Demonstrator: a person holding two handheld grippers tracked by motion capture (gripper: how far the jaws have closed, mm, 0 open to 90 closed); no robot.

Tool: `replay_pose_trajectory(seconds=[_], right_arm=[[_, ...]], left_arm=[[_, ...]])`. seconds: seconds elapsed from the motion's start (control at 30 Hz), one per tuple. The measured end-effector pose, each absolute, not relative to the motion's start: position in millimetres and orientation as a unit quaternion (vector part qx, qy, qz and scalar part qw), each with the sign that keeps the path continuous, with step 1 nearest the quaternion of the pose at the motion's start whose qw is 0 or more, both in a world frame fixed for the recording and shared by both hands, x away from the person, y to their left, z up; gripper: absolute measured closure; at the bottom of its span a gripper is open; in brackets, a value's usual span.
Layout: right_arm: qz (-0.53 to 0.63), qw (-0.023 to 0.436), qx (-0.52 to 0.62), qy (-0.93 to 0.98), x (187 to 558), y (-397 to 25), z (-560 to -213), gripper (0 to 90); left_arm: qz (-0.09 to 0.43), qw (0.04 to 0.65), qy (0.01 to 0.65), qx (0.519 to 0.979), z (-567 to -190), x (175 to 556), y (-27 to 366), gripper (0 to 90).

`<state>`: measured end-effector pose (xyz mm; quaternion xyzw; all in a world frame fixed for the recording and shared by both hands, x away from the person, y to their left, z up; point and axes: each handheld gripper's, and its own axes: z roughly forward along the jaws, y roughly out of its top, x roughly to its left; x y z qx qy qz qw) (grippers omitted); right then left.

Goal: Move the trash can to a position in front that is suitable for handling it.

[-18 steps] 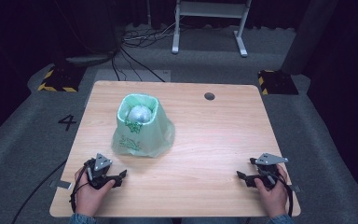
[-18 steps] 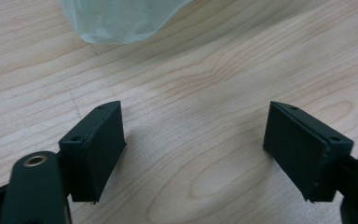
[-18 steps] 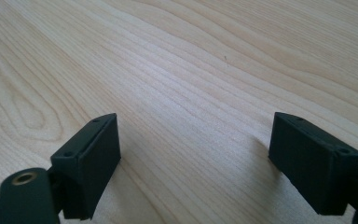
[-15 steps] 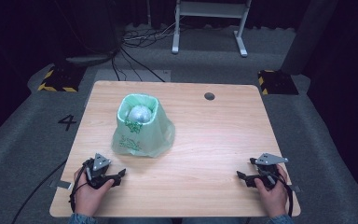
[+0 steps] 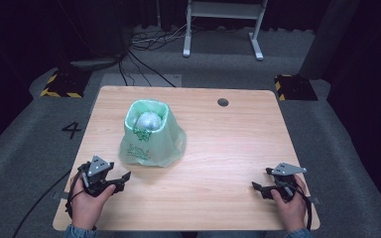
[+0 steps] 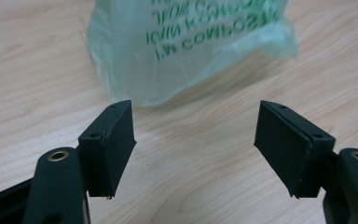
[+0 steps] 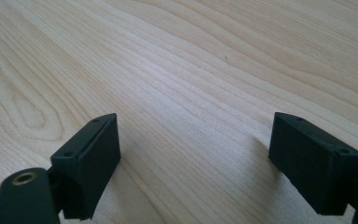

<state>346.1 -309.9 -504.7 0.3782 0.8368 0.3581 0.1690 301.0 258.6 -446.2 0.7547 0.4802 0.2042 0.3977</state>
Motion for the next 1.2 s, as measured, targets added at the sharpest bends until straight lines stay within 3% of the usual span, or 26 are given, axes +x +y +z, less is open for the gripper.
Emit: replay_pose_trajectory(seconds=[0.67, 1.2], right_arm=[[0.359, 0.169, 0.376, 0.837, 346, -309, -505, 16.3], [0.359, 0.169, 0.376, 0.837, 346, -309, -505, 16.3]], left_arm=[[0.241, 0.46, 0.468, 0.715, -385, 326, 267, 24.0], [0.269, 0.442, 0.46, 0.721, -358, 385, 255, 28.9]])
